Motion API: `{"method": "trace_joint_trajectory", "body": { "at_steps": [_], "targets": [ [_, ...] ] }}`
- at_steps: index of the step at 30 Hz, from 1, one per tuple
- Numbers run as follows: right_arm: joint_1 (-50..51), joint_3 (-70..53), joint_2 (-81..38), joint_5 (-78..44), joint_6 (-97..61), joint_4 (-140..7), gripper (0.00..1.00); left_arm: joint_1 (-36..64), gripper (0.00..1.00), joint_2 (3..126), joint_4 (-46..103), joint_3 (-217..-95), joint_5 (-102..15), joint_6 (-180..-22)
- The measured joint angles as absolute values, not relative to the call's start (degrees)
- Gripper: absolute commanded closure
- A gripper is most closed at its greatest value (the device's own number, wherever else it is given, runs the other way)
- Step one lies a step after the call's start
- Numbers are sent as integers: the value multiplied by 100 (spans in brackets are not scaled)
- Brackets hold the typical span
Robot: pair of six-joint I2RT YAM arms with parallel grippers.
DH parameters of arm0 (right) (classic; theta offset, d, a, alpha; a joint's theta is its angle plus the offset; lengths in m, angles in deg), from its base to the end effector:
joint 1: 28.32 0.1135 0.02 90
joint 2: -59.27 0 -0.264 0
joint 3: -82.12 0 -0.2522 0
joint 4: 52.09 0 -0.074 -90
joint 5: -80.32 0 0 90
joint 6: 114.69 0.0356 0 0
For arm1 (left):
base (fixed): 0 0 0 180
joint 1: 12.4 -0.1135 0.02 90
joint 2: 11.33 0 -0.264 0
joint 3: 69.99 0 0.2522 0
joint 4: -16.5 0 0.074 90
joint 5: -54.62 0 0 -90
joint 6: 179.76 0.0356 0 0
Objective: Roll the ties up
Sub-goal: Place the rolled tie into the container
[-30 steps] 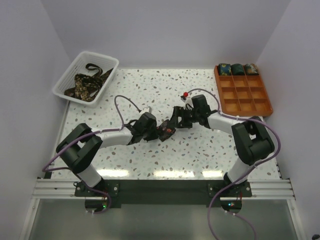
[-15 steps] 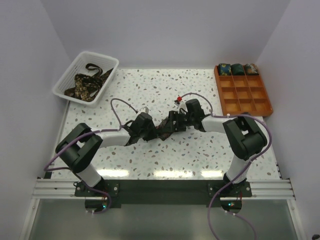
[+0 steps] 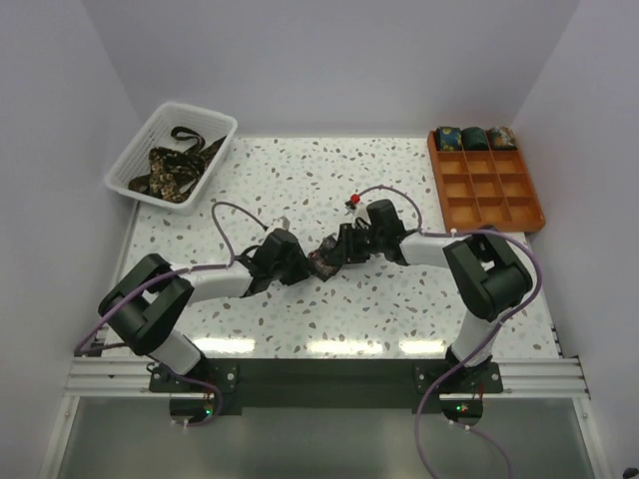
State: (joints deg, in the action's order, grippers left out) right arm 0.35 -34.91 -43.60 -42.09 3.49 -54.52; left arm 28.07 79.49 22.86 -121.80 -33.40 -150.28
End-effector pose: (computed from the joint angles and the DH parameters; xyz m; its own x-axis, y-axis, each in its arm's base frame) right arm 0.2972 0.1843 0.1390 -0.8763 -0.0247 -0.4812 -0.3845 0.6379 0.6673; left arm 0.2265 -0.1917 0.1407 -0.8150 -0.4483 -0.3671 -0.1612 0.7840 -0.5995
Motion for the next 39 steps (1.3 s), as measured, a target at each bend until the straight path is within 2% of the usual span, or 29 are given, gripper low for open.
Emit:
{"method": "trace_joint_trajectory", "body": {
  "at_steps": [1, 8, 19, 35, 39],
  "targets": [
    [65, -3485, -4349, -4132, 286, -5516, 85, 2798, 67, 7868, 2339, -12147, -3318, -15028],
    [432, -3225, -4030, -3166, -267, -6370, 89, 2735, 64, 7259, 2658, -12038, -3064, -14993],
    [1110, -2864, -3809, -1540, -744, -7234, 94, 2735, 59, 7210, 2809, -12020, -2979, -14870],
    [1071, -2777, -3785, -1671, -606, -7487, 96, 2672, 64, 7982, 2396, -12287, -2935, -14496],
    [1009, -2777, -3785, -1828, -455, -7472, 98, 2672, 71, 8104, 2288, -12359, -2975, -14398]
  ]
}}
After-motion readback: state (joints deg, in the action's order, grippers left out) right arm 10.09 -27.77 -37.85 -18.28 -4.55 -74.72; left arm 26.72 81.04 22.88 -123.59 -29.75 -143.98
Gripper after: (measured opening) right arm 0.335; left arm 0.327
